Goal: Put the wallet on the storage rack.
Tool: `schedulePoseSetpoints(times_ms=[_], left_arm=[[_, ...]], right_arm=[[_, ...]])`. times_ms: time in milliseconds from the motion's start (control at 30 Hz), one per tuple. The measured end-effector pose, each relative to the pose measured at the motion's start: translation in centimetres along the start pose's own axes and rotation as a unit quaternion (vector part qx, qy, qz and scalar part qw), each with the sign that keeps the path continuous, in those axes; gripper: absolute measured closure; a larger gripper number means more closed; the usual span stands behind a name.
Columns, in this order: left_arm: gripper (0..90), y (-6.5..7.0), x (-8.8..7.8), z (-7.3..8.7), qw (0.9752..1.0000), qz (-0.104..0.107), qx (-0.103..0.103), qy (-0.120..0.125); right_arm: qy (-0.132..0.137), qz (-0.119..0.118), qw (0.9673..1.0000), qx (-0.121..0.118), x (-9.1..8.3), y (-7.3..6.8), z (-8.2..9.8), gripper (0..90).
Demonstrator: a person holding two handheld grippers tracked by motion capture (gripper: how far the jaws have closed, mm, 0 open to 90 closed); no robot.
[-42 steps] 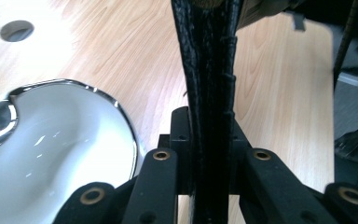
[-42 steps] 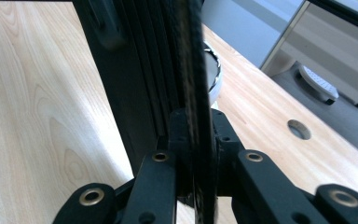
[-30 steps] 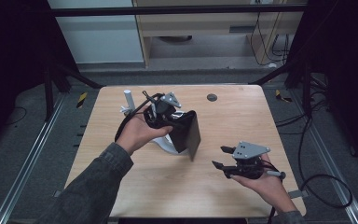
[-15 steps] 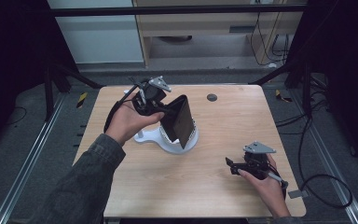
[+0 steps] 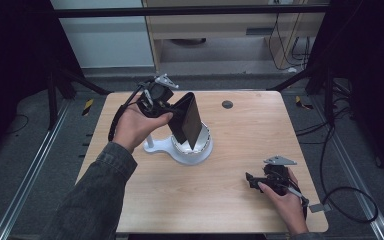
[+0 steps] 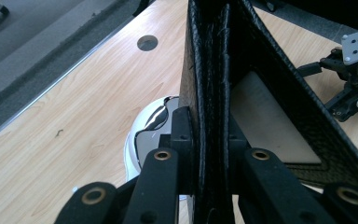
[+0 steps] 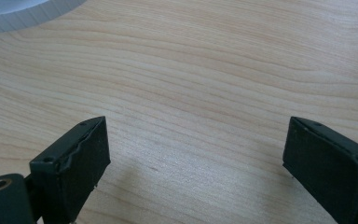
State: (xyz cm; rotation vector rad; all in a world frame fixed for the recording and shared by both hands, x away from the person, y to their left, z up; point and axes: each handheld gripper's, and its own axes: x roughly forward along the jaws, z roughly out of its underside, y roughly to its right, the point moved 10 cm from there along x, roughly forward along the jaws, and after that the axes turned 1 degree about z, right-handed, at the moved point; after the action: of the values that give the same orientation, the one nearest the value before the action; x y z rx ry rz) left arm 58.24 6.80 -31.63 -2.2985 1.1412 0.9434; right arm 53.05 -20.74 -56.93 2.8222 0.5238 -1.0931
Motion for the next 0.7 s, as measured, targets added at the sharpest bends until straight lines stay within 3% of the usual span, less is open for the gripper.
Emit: schedulePoseSetpoints(times_ms=[467,700], left_arm=[[80.4,-0.8,0.7,0.4,0.9998,0.007,-0.02,0.002],[80.4,-1.2,2.1,0.4,0.9997,0.01,-0.023,-0.001]], right_arm=[[-0.011,0.008,0.9999,-0.001,0.7,0.3,0.5,6.0],[-0.009,0.011,0.9998,-0.011,0.8,0.2,0.6,5.5]])
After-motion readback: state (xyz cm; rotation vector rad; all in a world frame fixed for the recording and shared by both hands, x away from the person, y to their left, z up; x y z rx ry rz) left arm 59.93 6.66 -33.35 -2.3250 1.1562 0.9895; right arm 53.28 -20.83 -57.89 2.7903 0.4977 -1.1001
